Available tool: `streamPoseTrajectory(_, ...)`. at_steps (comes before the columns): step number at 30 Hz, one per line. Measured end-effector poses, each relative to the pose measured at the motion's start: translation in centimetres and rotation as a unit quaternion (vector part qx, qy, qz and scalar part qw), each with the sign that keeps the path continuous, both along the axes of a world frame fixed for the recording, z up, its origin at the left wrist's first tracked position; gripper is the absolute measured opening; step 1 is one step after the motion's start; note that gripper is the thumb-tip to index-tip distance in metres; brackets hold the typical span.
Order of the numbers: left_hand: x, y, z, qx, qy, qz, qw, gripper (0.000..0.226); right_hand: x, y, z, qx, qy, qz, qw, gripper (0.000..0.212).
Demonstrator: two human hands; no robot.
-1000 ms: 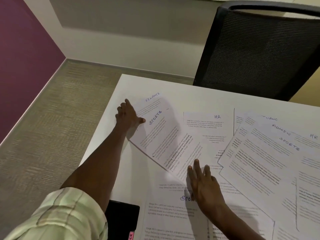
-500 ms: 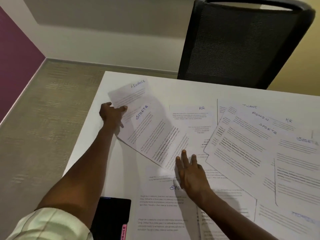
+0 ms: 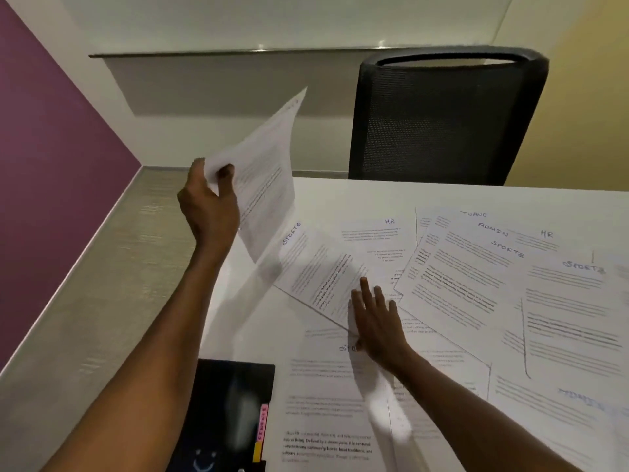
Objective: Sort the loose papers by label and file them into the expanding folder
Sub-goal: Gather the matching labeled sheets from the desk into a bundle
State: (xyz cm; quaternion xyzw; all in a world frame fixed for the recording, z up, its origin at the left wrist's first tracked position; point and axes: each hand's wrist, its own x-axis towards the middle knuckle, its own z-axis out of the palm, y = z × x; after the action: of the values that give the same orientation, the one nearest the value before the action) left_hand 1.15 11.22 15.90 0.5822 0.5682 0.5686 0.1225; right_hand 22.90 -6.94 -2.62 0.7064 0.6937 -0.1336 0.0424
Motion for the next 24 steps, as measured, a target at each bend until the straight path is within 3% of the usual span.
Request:
streamPoseTrajectory(3,0.0,-3.2,3.4,0.020,0.009,-0.011,1.000,0.026,-0.3,-0.7,2.6,-0.010,0.155,-0.045,0.987,0.123)
streamPoseTrajectory(8,0.6,-7.9,6.7,-0.029,0.021,-0.092,0.995,0.032,0.2,-3.1,9.6,0.118,0.412,-0.173,0.887,0.122)
streamPoseTrajectory(11,1.7,-10.7,7.1,-0.084,0.045,-0.157,0.983,0.033,1.9,-5.1,12.3,0.136,0.483,-0.226,0.835,0.124)
streamPoseTrajectory(15,3.2,-14.0,6.1,-0.144,0.033,-0.224,0.963,0.031,4.7,-8.3,13.4,0.121,0.511,-0.244,0.815,0.120)
streamPoseTrajectory(17,4.2,-15.9,5.8,-0.172,-0.009,-0.261,0.950,0.030,6.3,-10.6,13.8,0.107,0.541,-0.237,0.800,0.103)
streamPoseTrajectory(21,6.5,-19.5,5.0,-0.226,-0.081,-0.296,0.925,0.031,9.3,-15.2,14.1,0.058,0.616,-0.200,0.760,0.046)
streamPoseTrajectory(24,8.1,-21.9,4.2,-0.253,-0.114,-0.280,0.919,0.020,11.0,-18.2,14.2,0.047,0.614,-0.202,0.761,0.033)
